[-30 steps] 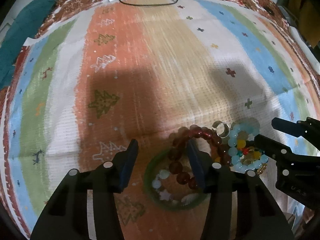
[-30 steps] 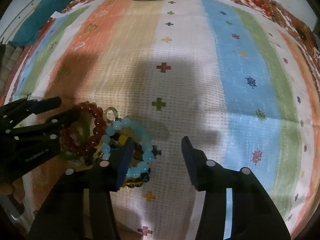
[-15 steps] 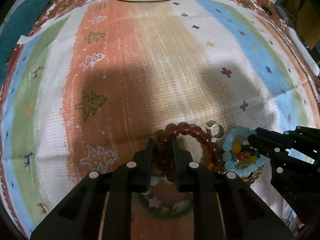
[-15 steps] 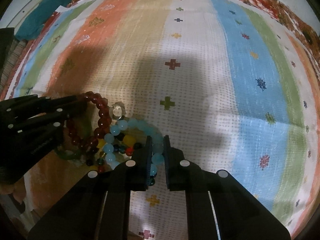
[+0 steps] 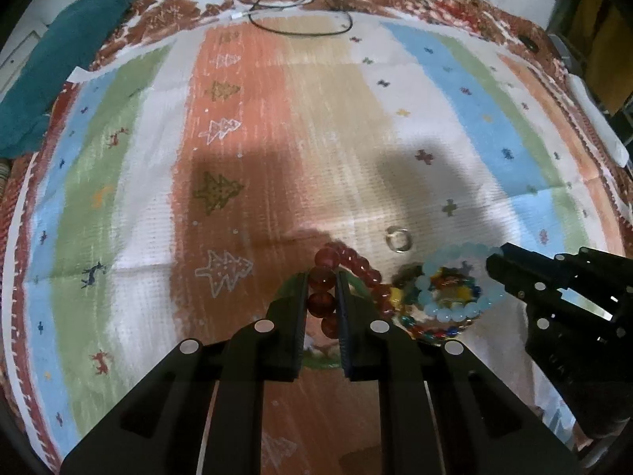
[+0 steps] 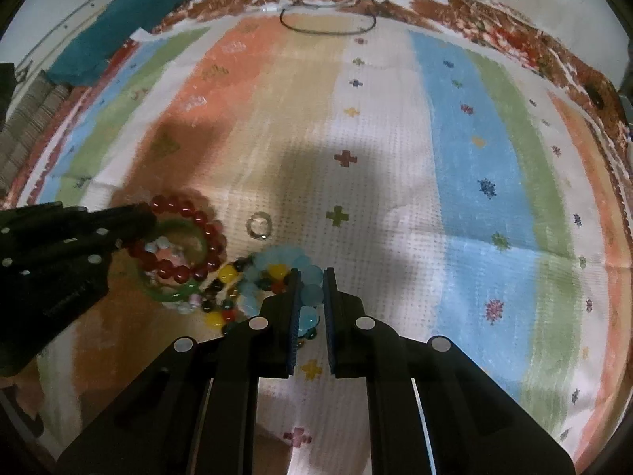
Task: Organize jewelry
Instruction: 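Lift both held bracelets and carry them back over the silver tin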
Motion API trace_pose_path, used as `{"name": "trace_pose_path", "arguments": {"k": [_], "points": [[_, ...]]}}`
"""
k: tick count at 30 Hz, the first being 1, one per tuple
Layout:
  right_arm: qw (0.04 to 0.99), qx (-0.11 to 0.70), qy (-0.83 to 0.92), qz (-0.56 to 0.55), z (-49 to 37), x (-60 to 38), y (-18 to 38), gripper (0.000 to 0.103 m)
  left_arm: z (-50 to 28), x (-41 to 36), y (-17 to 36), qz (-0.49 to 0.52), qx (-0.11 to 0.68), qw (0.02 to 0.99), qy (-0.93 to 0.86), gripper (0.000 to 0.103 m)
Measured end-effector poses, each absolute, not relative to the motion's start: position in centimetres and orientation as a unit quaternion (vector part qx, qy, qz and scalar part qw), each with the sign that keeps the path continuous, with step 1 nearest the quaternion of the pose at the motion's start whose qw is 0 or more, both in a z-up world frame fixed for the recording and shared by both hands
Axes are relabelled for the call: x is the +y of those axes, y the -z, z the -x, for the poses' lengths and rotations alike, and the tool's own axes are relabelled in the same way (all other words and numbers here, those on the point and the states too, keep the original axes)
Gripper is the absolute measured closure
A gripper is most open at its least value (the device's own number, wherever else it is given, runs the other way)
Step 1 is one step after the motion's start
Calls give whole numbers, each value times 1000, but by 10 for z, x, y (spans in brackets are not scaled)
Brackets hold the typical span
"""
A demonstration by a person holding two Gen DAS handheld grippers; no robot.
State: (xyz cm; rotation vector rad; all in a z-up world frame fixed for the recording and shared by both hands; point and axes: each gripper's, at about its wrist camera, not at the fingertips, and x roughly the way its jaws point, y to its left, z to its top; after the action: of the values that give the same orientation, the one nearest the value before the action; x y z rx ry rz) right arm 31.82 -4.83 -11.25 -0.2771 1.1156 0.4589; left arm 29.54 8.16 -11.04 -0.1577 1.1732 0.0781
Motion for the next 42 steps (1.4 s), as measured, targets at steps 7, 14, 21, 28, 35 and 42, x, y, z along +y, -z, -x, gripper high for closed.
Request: {"name": "trace_pose_path", "arguments": {"k": [7,14,21,28,35,42], "points": [[829,498,-223,122,-306,-51,88,91,-282,73,84,62,531,844,-38,90],[847,469,-218,123,-292,-61,70,91,-262,73,59,71,509,857,-36,90],[860,444,-226,113,-275,-66,52,91,-241,63,35,69,484,872,-30,90],[867,424,-232,117,-255,-70,40,91,-220,53,15,74,466,881,-26,90],[873,411,-237,110,-237,-77,31,91,-197,49,4,79,451,889,-21,90],[873,403,-248,118,-218,-78,26,91,-178,43,-1,80,445,892,-9,90]]}}
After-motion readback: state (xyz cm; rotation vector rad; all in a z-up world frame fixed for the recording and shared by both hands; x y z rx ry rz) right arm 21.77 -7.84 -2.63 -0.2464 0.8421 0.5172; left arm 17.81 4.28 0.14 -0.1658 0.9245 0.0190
